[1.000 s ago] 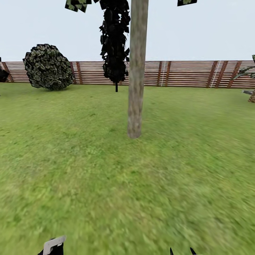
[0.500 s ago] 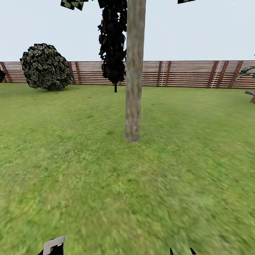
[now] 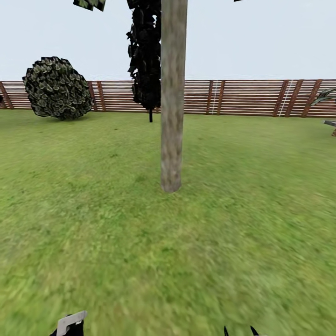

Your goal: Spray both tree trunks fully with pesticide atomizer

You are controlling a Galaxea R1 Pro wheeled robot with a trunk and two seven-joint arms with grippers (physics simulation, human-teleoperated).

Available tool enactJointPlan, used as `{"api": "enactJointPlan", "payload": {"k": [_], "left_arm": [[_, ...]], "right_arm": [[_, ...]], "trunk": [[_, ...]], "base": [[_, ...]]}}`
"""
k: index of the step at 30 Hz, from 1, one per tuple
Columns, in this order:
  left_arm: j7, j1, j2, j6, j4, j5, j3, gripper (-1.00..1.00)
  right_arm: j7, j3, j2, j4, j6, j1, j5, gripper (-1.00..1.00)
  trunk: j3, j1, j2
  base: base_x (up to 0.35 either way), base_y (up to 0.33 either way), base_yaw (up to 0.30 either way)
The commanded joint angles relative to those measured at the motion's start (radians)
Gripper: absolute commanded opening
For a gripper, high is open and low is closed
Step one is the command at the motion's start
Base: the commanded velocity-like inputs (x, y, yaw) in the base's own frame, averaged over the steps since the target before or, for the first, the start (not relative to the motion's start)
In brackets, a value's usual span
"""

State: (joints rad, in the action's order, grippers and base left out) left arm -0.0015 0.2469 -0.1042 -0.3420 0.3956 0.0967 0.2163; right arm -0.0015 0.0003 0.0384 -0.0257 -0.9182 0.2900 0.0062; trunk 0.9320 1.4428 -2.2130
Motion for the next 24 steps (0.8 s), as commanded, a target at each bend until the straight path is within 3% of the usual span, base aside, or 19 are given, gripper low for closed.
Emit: {"api": "enactJointPlan", "payload": {"k": [1,22,24], "left_arm": [[0.000,0.000,0.000,0.000,0.000,0.000,0.000,-1.00],[0.000,0.000,-0.006,0.002,-0.003,0.000,0.002,-1.00],[0.000,0.000,-0.006,0.002,-0.004,0.000,0.000,-1.00]], "right_arm": [[0.000,0.000,0.000,0.000,0.000,0.000,0.000,1.00],[0.000,0.001,0.000,0.000,0.000,0.000,-0.001,1.00],[-0.001,0.000,-0.027,-0.003,0.000,0.000,-0.004,1.00]], "trunk": [[0.000,0.000,0.000],[0.000,0.000,0.000],[0.000,0.000,0.000]], "base": [[0.292,-0.140,0.000],[0.293,-0.140,0.000],[0.293,-0.140,0.000]]}}
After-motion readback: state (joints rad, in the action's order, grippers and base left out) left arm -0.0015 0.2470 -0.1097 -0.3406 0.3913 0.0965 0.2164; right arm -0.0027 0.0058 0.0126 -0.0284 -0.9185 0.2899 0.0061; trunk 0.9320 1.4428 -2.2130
